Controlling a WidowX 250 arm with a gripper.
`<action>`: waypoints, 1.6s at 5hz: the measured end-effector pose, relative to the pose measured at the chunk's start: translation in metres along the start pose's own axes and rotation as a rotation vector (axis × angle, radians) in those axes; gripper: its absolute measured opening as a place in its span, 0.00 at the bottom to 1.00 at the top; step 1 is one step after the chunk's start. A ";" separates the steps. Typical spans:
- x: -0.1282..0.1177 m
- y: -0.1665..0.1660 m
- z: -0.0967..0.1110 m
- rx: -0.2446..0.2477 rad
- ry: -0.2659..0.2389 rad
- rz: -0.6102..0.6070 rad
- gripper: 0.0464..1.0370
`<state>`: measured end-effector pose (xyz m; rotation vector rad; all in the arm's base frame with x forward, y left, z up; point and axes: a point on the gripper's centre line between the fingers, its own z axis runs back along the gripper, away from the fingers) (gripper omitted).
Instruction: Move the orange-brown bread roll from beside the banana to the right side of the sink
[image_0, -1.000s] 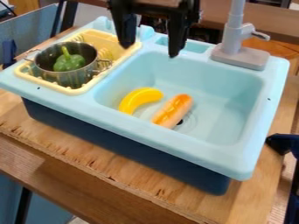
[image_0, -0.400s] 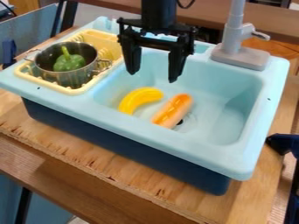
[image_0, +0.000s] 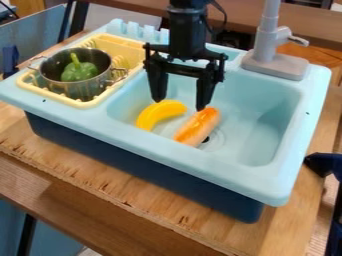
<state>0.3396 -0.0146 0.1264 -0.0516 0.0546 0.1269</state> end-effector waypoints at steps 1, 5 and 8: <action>0.007 -0.004 -0.013 -0.018 0.022 -0.003 0.96; 0.012 -0.015 -0.052 0.022 0.111 -0.009 0.64; 0.013 -0.020 -0.015 0.027 -0.011 0.021 0.56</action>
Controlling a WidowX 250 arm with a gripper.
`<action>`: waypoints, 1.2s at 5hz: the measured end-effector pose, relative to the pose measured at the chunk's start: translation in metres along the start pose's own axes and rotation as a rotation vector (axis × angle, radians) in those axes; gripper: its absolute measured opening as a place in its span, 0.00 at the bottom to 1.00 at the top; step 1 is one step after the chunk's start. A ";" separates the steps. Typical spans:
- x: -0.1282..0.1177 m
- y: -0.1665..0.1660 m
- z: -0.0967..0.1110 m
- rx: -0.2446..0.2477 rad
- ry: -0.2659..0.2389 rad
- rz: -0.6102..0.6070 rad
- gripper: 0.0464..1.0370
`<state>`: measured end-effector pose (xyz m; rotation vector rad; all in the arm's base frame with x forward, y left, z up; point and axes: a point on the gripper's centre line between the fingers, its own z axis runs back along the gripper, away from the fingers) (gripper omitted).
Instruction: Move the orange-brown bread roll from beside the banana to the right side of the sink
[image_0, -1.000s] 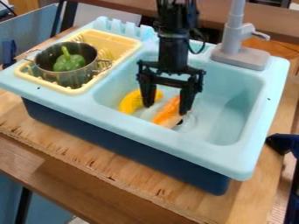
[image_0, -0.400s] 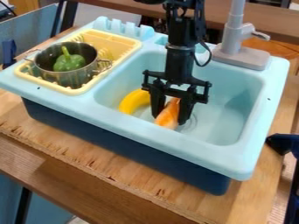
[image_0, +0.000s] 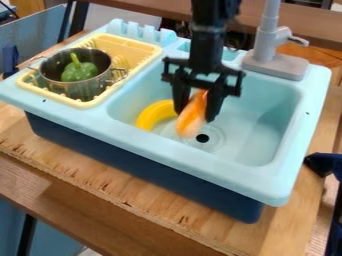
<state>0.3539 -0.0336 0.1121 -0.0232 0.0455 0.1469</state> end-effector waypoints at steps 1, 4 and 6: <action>0.003 -0.013 0.015 -0.068 -0.074 -0.020 0.56; -0.002 -0.051 -0.015 -0.163 0.014 -0.044 0.56; -0.004 -0.057 -0.034 -0.074 0.073 -0.102 0.56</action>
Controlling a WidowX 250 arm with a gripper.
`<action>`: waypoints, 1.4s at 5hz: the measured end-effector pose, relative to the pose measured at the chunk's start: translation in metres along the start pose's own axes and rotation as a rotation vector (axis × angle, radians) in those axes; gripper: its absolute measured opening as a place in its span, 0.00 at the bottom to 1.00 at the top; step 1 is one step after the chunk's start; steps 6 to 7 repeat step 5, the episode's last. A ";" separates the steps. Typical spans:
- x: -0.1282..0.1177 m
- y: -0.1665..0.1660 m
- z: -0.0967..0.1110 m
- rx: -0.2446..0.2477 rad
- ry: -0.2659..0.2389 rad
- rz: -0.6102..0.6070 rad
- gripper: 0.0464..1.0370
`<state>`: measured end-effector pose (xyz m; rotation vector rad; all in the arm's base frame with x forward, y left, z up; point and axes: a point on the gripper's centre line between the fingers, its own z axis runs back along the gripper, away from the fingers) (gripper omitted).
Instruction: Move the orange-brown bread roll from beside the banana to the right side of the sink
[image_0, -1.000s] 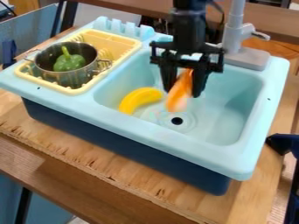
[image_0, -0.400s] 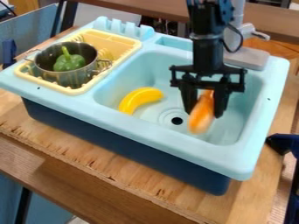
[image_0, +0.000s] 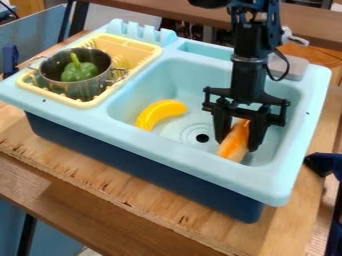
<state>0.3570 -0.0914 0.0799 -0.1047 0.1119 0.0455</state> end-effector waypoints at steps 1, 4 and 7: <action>-0.001 0.001 -0.002 0.026 0.010 -0.007 0.61; -0.005 0.001 0.047 -0.016 -0.110 -0.039 0.96; -0.021 0.014 0.082 0.066 -0.145 -0.015 0.96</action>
